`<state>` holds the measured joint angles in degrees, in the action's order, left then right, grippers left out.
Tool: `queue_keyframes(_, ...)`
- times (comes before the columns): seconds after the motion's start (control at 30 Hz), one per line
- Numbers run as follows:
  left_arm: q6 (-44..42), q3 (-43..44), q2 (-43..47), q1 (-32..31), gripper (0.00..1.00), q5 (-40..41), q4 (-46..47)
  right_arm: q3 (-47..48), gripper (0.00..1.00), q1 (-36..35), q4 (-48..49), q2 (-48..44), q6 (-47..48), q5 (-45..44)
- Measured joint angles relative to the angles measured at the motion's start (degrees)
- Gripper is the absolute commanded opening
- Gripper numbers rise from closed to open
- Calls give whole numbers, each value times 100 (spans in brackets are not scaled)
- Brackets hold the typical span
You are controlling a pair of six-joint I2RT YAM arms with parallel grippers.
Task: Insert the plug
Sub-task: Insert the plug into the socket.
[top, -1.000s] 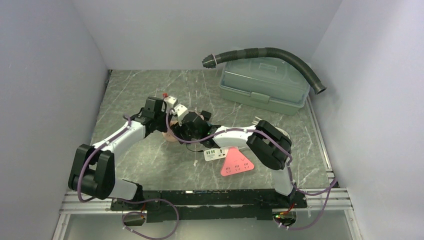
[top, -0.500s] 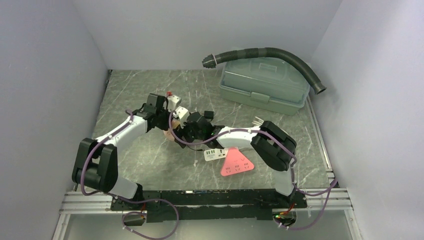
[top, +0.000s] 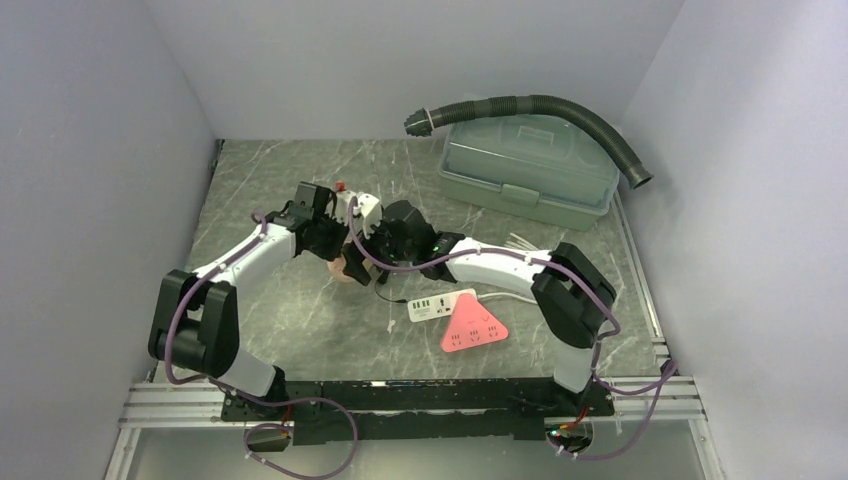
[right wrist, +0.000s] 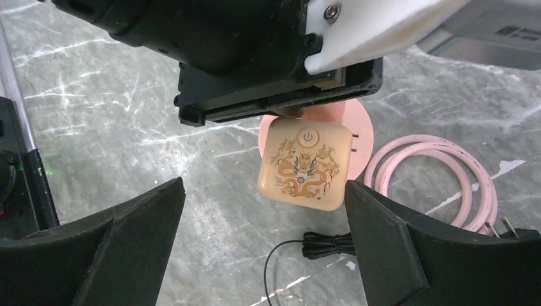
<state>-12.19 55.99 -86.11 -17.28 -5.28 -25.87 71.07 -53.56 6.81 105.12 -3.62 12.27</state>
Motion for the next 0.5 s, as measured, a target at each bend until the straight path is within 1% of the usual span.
queue_keyframes(0.1, -28, 11, -4, 0, 0, -9, -17, 4, 96, 96, -33, -92, -7, 136)
queue_keyframes(0.2, -50, 46, -31, 0, 0, -17, -57, 76, 91, 249, -170, -87, -46, 179)
queue_keyframes(0.23, -59, 61, -39, 4, 0, -26, -79, 142, 88, 315, -271, -70, -55, 179)
queue_keyframes(0.3, -66, 92, -63, 11, 0, -42, -111, 302, 78, 420, -376, -2, -76, 177)
queue_keyframes(0.37, -63, 125, -85, 20, 0, -52, -149, 433, 70, 498, -396, 90, -94, 175)
queue_keyframes(0.5, -66, 175, -127, 22, 0, -70, -195, 568, 66, 538, -391, 302, -146, 184)
